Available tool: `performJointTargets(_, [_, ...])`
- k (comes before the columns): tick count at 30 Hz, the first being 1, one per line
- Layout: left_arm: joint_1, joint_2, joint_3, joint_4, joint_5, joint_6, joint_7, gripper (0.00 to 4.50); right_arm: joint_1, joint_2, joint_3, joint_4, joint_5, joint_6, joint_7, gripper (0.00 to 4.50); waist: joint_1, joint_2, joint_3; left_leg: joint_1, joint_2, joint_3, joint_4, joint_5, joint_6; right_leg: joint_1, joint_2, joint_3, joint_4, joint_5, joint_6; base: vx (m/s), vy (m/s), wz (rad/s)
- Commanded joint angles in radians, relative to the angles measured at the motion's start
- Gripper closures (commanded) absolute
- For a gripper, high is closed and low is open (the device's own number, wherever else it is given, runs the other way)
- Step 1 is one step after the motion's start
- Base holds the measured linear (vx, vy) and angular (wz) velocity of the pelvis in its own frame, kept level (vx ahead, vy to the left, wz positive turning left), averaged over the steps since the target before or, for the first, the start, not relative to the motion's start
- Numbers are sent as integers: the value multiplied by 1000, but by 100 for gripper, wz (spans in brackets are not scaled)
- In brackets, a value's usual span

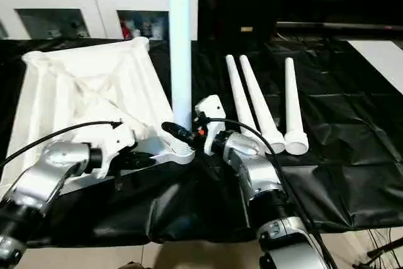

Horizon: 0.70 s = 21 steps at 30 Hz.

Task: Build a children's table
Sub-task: Insert table leg to table base

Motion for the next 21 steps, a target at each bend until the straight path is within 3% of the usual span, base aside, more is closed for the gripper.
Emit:
performJointTargets(1, [-19,-2,-37,16,21,13,-11,450,39,-5,7,53,-6,56,0,265,-5,26,-48,30,67,-42,-93,-406,-49,15,-99,57,-102,-365,-186,0,0,0])
performJointTargets(3, [-21,0,-41,21,24,11,-15,450,41,-6,2,54,0,61,1,265,-4,22,-50,30,68,-43,-94,-401,-50,17,-99,57,-102,-356,-185,0,0,0])
performJointTargets(4, [-25,0,-47,33,31,2,-20,450,50,-5,-19,58,21,81,6,265,-3,30,-53,28,67,-43,-94,-376,-48,19,-97,57,-99,-304,-193,0,0,0])
performJointTargets(6, [-27,-1,-49,39,32,-2,-21,450,54,-4,-32,63,33,88,8,265,-3,26,-54,26,67,-40,-93,-359,-39,21,-96,57,-96,-264,-205,0,0,0])
performJointTargets(12, [-35,-2,-45,45,28,-4,-22,450,94,7,-85,81,68,48,-14,265,1,32,-58,22,67,-39,-92,-326,-21,26,-98,54,-97,-253,-208,0,0,0])
performJointTargets(13, [-36,0,-45,47,27,-5,-23,450,112,14,-89,69,73,32,-22,265,3,41,-58,22,67,-40,-93,-326,-23,26,-99,53,-96,-255,-207,0,0,0])
performJointTargets(14, [-37,2,-45,49,26,-7,-23,450,134,22,-92,56,75,5,-31,265,2,39,-57,23,67,-39,-94,-336,-23,24,-98,54,-100,-261,-204,0,0,0])
performJointTargets(21, [-42,12,-43,56,22,-12,-30,450,183,46,-68,47,27,-107,-63,265,8,50,-61,21,67,-41,-98,-329,-20,26,-100,51,-98,-231,-206,0,0,0])
